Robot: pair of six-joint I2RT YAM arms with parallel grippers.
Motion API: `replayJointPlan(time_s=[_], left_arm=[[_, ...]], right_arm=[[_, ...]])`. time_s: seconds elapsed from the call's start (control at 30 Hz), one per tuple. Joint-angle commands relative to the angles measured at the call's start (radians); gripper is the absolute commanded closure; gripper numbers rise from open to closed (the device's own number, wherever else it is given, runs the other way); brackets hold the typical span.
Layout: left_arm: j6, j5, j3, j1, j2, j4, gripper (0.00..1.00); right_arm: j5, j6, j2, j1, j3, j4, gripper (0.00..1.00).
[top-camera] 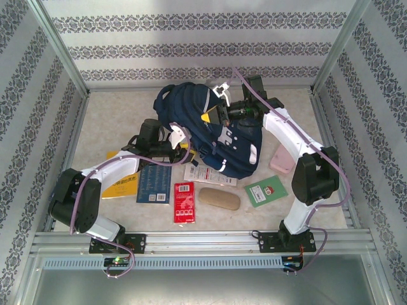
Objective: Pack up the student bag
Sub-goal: Unzip the student bag at the top-center of the table.
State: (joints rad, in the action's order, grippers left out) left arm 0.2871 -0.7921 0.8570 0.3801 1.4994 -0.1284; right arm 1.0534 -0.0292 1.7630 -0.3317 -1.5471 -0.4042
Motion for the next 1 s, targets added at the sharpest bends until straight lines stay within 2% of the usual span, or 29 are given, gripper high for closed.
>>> replayJointPlan(time_s=[0.0, 0.27, 0.53, 0.73, 0.97], left_arm=[[-0.021, 0.051, 0.047, 0.01, 0.007, -0.095, 0.57], [-0.038, 0.119, 0.036, 0.009, -0.011, -0.128, 0.84], [-0.068, 0.127, -0.002, 0.01, -0.033, -0.158, 1.0], [-0.074, 0.167, -0.06, 0.01, -0.059, -0.174, 1.0], [-0.057, 0.29, -0.108, 0.001, -0.106, -0.162, 1.0]], right_arm=[[0.091, 0.0, -0.074, -0.026, -0.004, 0.078, 1.0], [0.086, -0.004, -0.082, -0.032, -0.001, 0.067, 1.0], [0.058, 0.003, -0.079, -0.025, -0.002, 0.065, 1.0], [0.021, 0.012, -0.076, -0.018, -0.002, 0.066, 1.0], [-0.031, 0.001, -0.076, -0.008, 0.009, 0.049, 1.0]])
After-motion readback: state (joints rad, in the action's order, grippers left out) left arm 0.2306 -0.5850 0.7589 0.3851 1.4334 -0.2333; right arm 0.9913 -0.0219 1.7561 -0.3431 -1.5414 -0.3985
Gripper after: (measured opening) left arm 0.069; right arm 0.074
